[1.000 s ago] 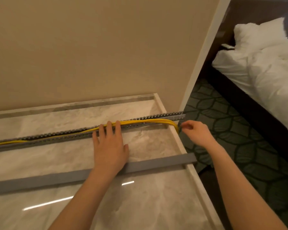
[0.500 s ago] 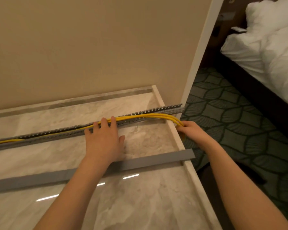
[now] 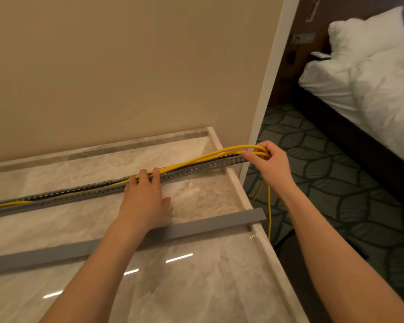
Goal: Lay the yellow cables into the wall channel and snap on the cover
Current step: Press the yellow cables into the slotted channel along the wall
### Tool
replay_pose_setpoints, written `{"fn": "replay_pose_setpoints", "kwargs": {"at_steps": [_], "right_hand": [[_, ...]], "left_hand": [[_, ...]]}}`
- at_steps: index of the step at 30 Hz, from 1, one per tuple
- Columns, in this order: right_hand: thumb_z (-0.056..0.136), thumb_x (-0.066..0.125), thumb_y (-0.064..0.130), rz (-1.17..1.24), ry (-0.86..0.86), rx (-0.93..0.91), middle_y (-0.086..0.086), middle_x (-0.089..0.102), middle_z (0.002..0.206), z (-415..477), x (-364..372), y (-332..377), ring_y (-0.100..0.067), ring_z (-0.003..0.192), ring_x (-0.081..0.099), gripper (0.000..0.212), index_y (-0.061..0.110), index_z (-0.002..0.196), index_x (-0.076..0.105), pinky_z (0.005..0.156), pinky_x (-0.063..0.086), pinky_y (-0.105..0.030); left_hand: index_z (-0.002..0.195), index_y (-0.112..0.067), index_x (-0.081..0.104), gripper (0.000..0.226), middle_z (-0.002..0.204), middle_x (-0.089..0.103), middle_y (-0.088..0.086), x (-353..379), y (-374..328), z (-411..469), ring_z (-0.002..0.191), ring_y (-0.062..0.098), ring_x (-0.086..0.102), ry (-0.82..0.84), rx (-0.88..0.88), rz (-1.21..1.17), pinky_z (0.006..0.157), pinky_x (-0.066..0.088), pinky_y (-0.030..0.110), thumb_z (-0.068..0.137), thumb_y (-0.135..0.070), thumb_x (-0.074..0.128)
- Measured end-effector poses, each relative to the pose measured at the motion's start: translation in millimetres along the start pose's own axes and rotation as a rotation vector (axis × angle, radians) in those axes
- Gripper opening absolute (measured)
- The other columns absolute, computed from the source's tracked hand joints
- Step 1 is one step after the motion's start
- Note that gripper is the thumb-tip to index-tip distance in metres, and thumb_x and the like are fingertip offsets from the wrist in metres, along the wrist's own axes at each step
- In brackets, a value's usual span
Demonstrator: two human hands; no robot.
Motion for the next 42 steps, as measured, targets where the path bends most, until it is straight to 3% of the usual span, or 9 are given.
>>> {"fn": "replay_pose_setpoints", "kwargs": {"at_steps": [5,11,16,24,27,32,35,39,42], "right_hand": [[0.074,0.076,0.033,-0.077,-0.002,0.052,0.007,0.052,0.065,19.8,4.5,-3.1,-0.004,0.056,0.047,0.025,0.021,0.073,0.055,0.052,0.037,-0.015],[0.07,0.077,0.032,0.0,0.046,0.267,0.001,0.059,0.071,31.8,14.5,-21.0,-0.011,0.068,0.055,0.024,0.019,0.071,0.057,0.059,0.043,-0.024],[0.071,0.076,0.028,0.091,0.093,0.366,0.003,0.058,0.074,30.9,16.3,-25.7,-0.009,0.074,0.052,0.021,0.019,0.072,0.057,0.061,0.035,-0.026],[0.074,0.071,0.025,0.105,0.18,0.469,-0.002,0.059,0.085,23.6,22.5,-32.8,-0.02,0.089,0.051,0.014,0.02,0.076,0.058,0.082,0.039,-0.039],[0.077,0.068,0.022,0.031,0.153,0.393,0.002,0.058,0.085,25.3,21.1,-24.0,-0.015,0.085,0.051,0.011,0.022,0.08,0.058,0.067,0.037,-0.029],[0.083,0.059,0.01,-0.331,0.097,-0.04,0.01,0.054,0.102,20.0,27.4,17.7,-0.007,0.099,0.044,0.024,0.026,0.099,0.066,0.085,0.038,-0.026],[0.085,0.057,0.008,-0.468,0.148,-0.238,0.0,0.065,0.103,5.8,40.7,39.3,-0.013,0.098,0.052,0.025,0.016,0.106,0.069,0.085,0.037,-0.025],[0.086,0.058,0.009,-0.579,0.203,-0.336,-0.004,0.067,0.114,-9.8,52.0,47.7,-0.019,0.104,0.058,0.03,0.013,0.115,0.064,0.088,0.04,-0.024],[0.085,0.058,0.009,-0.616,0.217,-0.374,-0.002,0.066,0.116,-15.7,51.5,50.9,-0.019,0.105,0.059,0.032,0.013,0.116,0.063,0.089,0.043,-0.026]], "left_hand": [[0.148,-0.009,0.002,0.081,0.143,0.022,0.017,3.8,1.1,-4.1,0.132,0.038,0.024,-0.022,0.008,0.003,0.109,0.029,0.043,0.09,-0.046,0.047],[0.148,-0.014,0.008,0.076,0.142,0.027,0.015,3.6,3.6,-2.9,0.133,0.038,0.023,-0.011,-0.006,-0.049,0.109,0.03,0.044,0.091,-0.043,0.047],[0.147,-0.016,0.016,0.069,0.14,0.03,0.013,2.2,4.9,-2.1,0.132,0.036,0.026,-0.035,-0.01,-0.076,0.107,0.033,0.043,0.091,-0.042,0.048],[0.146,-0.016,0.017,0.067,0.141,0.029,0.015,1.1,3.0,-4.4,0.134,0.038,0.025,-0.044,-0.018,-0.059,0.108,0.032,0.044,0.092,-0.043,0.046],[0.144,-0.018,0.021,0.064,0.139,0.032,0.013,-3.0,1.9,-3.7,0.13,0.035,0.031,-0.051,-0.033,-0.016,0.107,0.031,0.047,0.092,-0.047,0.043],[0.138,-0.016,0.03,0.059,0.141,0.03,0.01,-11.5,-8.0,-2.7,0.132,0.034,0.03,-0.091,-0.087,0.019,0.108,0.023,0.057,0.091,-0.05,0.043],[0.138,-0.014,0.028,0.059,0.145,0.026,0.007,-14.8,-27.4,-0.8,0.137,0.031,0.021,-0.161,0.005,-0.046,0.112,0.02,0.053,0.091,-0.046,0.045],[0.141,-0.014,0.022,0.065,0.144,0.028,0.006,-17.1,-56.9,2.4,0.133,0.027,0.026,-0.21,0.161,-0.171,0.111,0.023,0.042,0.089,-0.041,0.049],[0.143,-0.011,0.021,0.067,0.143,0.03,0.006,-15.4,-66.4,6.1,0.13,0.029,0.028,-0.207,0.173,-0.178,0.11,0.025,0.039,0.089,-0.04,0.048]]}}
Point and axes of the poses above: each hand's wrist, its own z-axis towards the middle knuckle, its own x-axis out of the palm, y = z × x, the point moved 7 cm from there along z, towards the middle knuckle
